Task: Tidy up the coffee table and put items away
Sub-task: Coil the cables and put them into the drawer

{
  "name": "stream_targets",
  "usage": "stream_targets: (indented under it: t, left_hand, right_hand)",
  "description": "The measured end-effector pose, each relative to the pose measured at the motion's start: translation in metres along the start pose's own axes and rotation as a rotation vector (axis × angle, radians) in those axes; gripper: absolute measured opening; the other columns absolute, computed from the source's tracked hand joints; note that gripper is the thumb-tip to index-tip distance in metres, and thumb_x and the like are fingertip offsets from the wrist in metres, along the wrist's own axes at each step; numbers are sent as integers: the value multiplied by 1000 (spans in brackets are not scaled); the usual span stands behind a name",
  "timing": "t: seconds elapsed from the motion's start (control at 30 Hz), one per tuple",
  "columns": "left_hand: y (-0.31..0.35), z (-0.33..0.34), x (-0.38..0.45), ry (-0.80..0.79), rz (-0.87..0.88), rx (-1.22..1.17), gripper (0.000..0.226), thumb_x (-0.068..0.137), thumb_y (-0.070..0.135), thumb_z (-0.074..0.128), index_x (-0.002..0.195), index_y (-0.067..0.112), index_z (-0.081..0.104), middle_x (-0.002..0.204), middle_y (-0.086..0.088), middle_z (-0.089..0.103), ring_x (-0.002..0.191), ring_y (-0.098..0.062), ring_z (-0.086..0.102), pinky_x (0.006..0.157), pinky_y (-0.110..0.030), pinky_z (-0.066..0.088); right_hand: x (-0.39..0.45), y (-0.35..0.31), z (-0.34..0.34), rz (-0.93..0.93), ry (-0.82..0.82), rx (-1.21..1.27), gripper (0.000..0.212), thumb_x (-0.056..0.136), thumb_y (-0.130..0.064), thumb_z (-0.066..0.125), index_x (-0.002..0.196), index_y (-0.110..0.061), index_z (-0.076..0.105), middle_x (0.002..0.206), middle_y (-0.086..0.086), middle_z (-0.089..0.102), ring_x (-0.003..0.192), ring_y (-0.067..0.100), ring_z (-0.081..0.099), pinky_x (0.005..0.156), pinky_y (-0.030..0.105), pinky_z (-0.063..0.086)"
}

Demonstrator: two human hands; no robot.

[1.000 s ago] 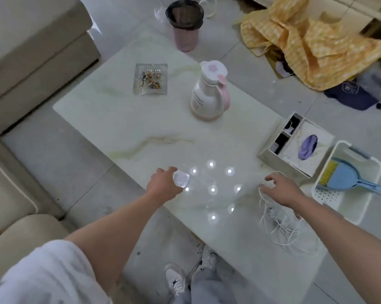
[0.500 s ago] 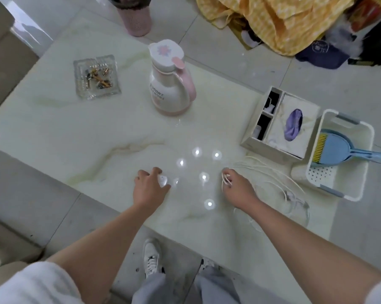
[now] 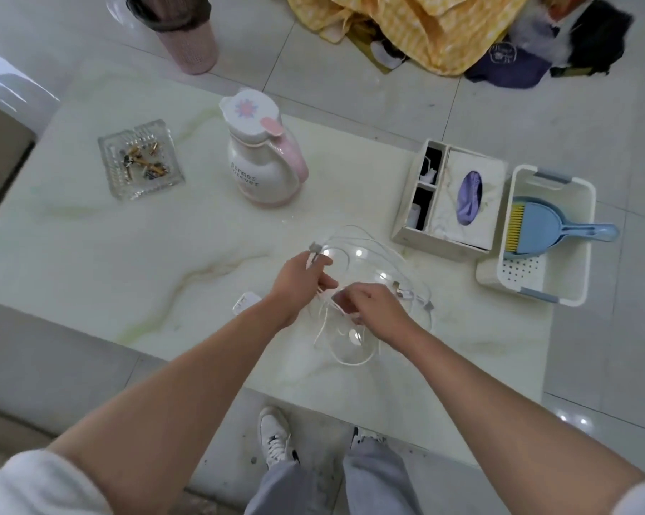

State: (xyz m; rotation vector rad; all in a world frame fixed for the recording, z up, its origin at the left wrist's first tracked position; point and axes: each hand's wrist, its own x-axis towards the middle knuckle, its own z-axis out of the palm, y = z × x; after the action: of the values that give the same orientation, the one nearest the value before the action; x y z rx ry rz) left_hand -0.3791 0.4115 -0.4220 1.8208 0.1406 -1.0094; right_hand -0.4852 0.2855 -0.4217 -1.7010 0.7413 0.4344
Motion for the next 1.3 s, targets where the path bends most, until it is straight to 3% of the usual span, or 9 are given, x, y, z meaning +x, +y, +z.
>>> stream_targets:
  t: [0.17, 0.37, 0.43, 0.53, 0.63, 0.73, 0.9, 1.03, 1.3]
  left_hand:
    - [40, -22, -14, -132, 219, 272, 23, 100, 34, 44, 98, 34, 66, 60, 7, 45, 46, -8, 41, 45, -19, 42]
    - [79, -18, -30, -70, 345, 519, 23, 97, 34, 53, 84, 26, 70, 55, 26, 57, 52, 1, 51, 47, -10, 34]
    - [87, -19, -34, -48, 353, 575, 30, 93, 38, 56, 72, 21, 70, 50, 19, 55, 46, -1, 49, 44, -12, 32]
    - [97, -21, -38, -29, 372, 585, 32, 87, 36, 63, 62, 17, 63, 43, 10, 48, 37, -3, 41, 41, -15, 30]
    - [102, -29, -38, 11, 373, 529, 29, 81, 33, 71, 60, 19, 57, 48, 10, 42, 40, -3, 35, 42, -18, 29]
    - [97, -45, -34, 47, 292, 398, 31, 81, 36, 72, 79, 5, 68, 56, 7, 42, 45, -6, 38, 48, -24, 39]
    - [90, -51, -31, -32, 199, 286, 49, 80, 49, 72, 92, 1, 67, 63, 4, 35, 46, -7, 48, 70, -39, 63]
    - [99, -56, -33, 57, 260, 250, 34, 86, 47, 67, 60, 25, 59, 57, 9, 56, 62, -14, 67, 64, -28, 56]
    - [117, -73, -51, 169, 590, 599, 14, 88, 47, 62, 92, 35, 67, 73, 18, 71, 61, 6, 61, 55, -13, 41]
  right_hand:
    - [-10, 2, -57, -81, 544, -229, 19, 88, -33, 63, 81, -17, 56, 79, -3, 61, 76, 18, 58, 68, 34, 47]
    - [-10, -80, -57, -628, 644, -355, 24, 82, -30, 59, 67, -20, 42, 53, -8, 43, 50, 17, 44, 52, 31, 42]
    - [-10, -100, -58, -702, 610, -318, 17, 76, -27, 64, 89, -23, 54, 81, -13, 57, 73, 12, 57, 68, 29, 48]
    - [-5, -112, -67, -498, 133, -261, 65, 73, -19, 69, 135, -25, 48, 126, -10, 58, 113, 5, 56, 87, 19, 44]
    - [-1, -105, -69, -279, -189, -193, 20, 83, -15, 69, 100, -25, 70, 84, 0, 69, 65, 7, 69, 55, 21, 44]
    - [2, -90, -82, -226, 147, -78, 18, 91, -31, 63, 76, -26, 72, 55, -7, 56, 40, 10, 55, 47, 24, 38]
    - [4, -87, -93, -234, 436, -59, 76, 79, -71, 57, 58, 1, 45, 53, 7, 38, 49, 16, 34, 51, 30, 27]
    - [2, -102, -98, -26, 342, 277, 64, 71, -73, 67, 56, -15, 44, 53, 2, 37, 40, 15, 38, 46, 22, 44]
    - [-10, -123, -123, -373, 583, 26, 67, 94, -52, 56, 61, 4, 40, 59, 12, 31, 56, 19, 26, 55, 32, 19]
